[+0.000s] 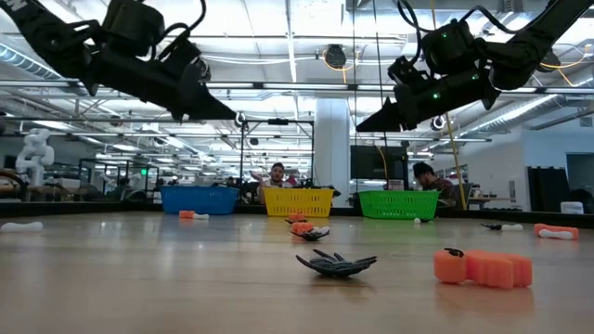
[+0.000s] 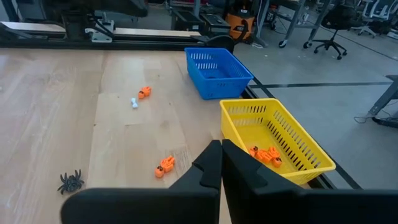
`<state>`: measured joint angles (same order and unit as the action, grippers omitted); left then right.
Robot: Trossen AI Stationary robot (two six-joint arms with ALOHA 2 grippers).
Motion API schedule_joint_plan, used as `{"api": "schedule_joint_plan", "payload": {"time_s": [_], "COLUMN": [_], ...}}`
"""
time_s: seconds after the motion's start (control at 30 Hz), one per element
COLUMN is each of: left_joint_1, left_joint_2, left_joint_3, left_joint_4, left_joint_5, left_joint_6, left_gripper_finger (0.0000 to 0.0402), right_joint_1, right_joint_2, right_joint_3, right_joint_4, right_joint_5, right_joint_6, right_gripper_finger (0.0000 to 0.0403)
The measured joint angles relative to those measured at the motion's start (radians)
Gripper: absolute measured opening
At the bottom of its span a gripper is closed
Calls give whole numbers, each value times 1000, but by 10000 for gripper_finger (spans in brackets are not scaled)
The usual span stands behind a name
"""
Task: Sort Halloween decoration
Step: Put the orange skeleton toy into the yellow bin
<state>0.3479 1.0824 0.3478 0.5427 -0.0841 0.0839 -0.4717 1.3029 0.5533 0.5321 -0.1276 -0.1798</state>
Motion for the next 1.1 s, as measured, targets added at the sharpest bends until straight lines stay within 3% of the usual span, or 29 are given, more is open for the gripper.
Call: {"api": "schedule_joint_plan", "payload": {"time_s": [0.43, 0.57, 0.73, 0.97, 1.1], "left_joint_1": [-136, -187, -228, -233, -233], "left_joint_2": [83, 143, 222, 280, 280], "left_joint_3": [-16, -16, -16, -16, -16], "left_joint_4": [29, 80, 194, 241, 244], "left_joint_5": [28, 27, 29, 29, 29], "left_joint_6": [34, 58, 62, 63, 63], "left_gripper_finger": [0, 0, 0, 0, 0], "right_joint_1": [21, 49, 123, 262, 353], "right_joint_2": [0, -3, -3, -3, 4], "right_joint_3": [1, 55, 142, 145, 145], "right_joint_4": [11, -92, -289, -375, -398], "right_joint_5": [-3, 1, 78, 86, 171], "right_joint_6": [36, 41, 70, 147, 198], "right_gripper_finger": [0, 0, 0, 0, 0]}}
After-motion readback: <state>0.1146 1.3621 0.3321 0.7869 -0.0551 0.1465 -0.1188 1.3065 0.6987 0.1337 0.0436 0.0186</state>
